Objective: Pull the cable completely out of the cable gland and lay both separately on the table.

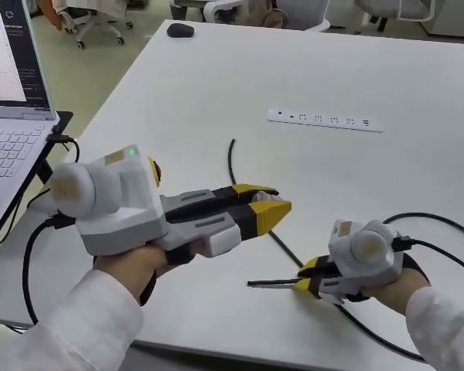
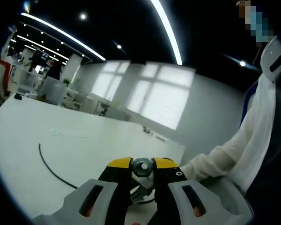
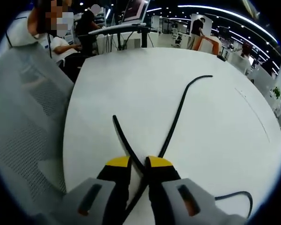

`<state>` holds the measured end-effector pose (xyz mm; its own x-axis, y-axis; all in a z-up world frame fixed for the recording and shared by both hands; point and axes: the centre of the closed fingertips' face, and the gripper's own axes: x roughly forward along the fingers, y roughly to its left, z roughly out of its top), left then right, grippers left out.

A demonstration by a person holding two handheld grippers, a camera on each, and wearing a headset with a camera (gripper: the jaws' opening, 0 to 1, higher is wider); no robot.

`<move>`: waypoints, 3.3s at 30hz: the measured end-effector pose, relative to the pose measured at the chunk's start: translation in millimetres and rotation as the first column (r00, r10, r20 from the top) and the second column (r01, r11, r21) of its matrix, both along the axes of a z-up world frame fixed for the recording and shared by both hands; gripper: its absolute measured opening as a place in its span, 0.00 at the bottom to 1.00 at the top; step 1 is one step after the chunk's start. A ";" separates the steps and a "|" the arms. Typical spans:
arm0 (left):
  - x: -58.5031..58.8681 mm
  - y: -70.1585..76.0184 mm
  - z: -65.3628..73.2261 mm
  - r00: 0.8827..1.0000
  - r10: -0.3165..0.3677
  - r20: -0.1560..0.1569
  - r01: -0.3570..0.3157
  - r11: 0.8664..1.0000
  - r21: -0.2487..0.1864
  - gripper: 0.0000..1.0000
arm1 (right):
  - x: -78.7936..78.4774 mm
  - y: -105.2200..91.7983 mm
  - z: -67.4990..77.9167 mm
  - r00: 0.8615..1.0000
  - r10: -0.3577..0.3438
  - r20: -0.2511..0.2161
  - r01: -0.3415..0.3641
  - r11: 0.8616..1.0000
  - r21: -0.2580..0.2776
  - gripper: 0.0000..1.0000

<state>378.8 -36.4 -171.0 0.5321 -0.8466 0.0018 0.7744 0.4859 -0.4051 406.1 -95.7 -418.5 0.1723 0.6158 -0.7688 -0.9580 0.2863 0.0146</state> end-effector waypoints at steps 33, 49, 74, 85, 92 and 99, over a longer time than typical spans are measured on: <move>65.2 0.0 -100.5 0.998 0.021 -0.053 -0.004 0.956 0.294 0.19 | -19.4 -47.5 153.6 0.966 -0.210 0.152 0.153 0.936 0.318 0.42; 71.3 -13.0 -188.4 0.996 -0.041 -0.080 0.075 0.868 0.490 0.19 | -33.9 -149.3 189.2 0.761 -0.648 0.037 0.536 0.660 0.526 0.38; 62.6 1.2 -238.2 0.991 0.012 -0.132 0.065 0.823 0.565 0.19 | -39.5 -161.5 173.7 0.732 -0.682 -0.019 0.601 0.631 0.490 0.49; 61.9 -0.1 -237.1 0.992 0.014 -0.126 0.063 0.806 0.589 0.29 | -44.7 -163.7 163.9 0.735 -0.677 -0.028 0.612 0.646 0.456 0.54; 65.4 13.8 -198.5 0.986 0.063 -0.155 0.041 0.810 0.585 0.51 | -44.7 -169.3 155.7 0.752 -0.659 -0.033 0.614 0.680 0.401 0.67; 59.8 53.0 -140.3 0.975 0.138 -0.177 -0.023 0.846 0.533 0.85 | -45.2 -171.4 148.9 0.775 -0.628 -0.066 0.610 0.718 0.335 0.74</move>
